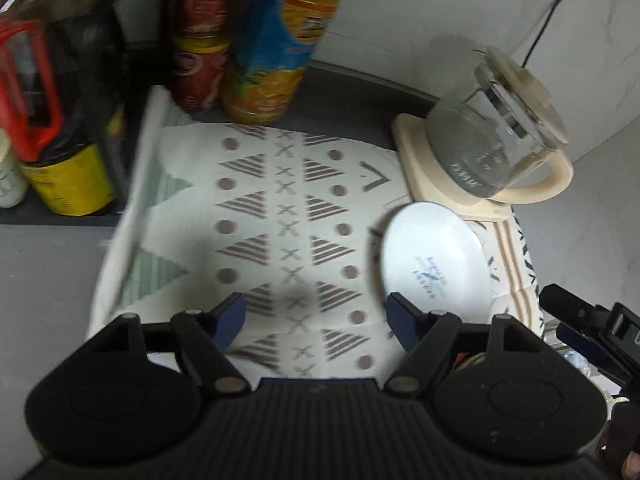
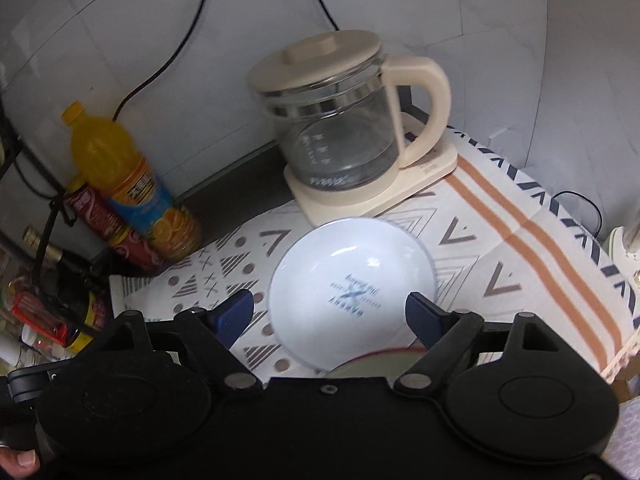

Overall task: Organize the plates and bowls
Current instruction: 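Move both grippers to the white 'Bakery' plate beside the kettle, then close both grippers on the rim of the 'Bakery' plate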

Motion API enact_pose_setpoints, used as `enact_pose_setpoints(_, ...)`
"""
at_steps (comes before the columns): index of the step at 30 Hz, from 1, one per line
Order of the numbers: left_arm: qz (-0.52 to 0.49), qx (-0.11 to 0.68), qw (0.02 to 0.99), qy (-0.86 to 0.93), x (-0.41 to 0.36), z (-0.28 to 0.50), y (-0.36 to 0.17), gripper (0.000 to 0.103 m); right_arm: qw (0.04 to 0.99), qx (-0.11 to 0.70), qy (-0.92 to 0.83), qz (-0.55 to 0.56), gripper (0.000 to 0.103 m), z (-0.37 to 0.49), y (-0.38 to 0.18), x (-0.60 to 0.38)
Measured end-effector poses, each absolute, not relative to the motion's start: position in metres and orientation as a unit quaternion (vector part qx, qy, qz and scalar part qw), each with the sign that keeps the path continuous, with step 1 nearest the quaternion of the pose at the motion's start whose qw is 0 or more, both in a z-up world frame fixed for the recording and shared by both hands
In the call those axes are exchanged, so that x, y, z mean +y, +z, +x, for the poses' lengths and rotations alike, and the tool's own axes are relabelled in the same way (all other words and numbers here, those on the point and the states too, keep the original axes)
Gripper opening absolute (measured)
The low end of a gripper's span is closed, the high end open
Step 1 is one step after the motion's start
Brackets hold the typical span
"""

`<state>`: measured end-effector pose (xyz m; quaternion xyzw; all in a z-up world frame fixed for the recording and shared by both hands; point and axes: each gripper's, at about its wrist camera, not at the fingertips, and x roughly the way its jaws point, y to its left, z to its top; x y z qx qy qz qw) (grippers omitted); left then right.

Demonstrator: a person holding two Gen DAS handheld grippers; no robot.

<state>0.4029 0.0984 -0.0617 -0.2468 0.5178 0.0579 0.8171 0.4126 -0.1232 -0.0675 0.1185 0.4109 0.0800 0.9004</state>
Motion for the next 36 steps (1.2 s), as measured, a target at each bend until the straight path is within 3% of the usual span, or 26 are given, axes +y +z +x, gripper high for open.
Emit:
enact_pose_setpoints(9, -0.273, 0.517, 0.809, 0.059, 0.06, 0.432, -0.078, 0.075, 0.886, 0.441, 0.086, 0.12, 0.08, 0.454, -0.078, -0.168)
enact_pose_setpoints(13, -0.297, 0.529, 0.793, 0.058, 0.054, 0.446, -0.101, 0.072, 0.874, 0.461, 0.093, 0.126, 0.065, 0.473, -0.091, -0.185)
enact_pose_setpoints(17, -0.316, 0.533, 0.782, 0.069, 0.052, 0.456, -0.122, 0.063, 0.857, 0.488, 0.105, 0.126, 0.051, 0.49, -0.108, -0.2)
enact_pose_setpoints(24, -0.342, 0.543, 0.763, 0.076, 0.044, 0.469, -0.15, 0.032, 0.83, 0.529, 0.135, 0.113, 0.043, 0.518, -0.14, -0.206)
enact_pose_setpoints(30, -0.359, 0.546, 0.752, 0.087, 0.04, 0.473, -0.166, 0.027, 0.814, 0.552, 0.155, 0.094, 0.039, 0.536, -0.16, -0.203)
enact_pose_setpoints(36, -0.368, 0.536, 0.755, 0.085, 0.04, 0.477, -0.172, 0.023, 0.796, 0.573, 0.171, 0.092, 0.028, 0.551, -0.176, -0.201)
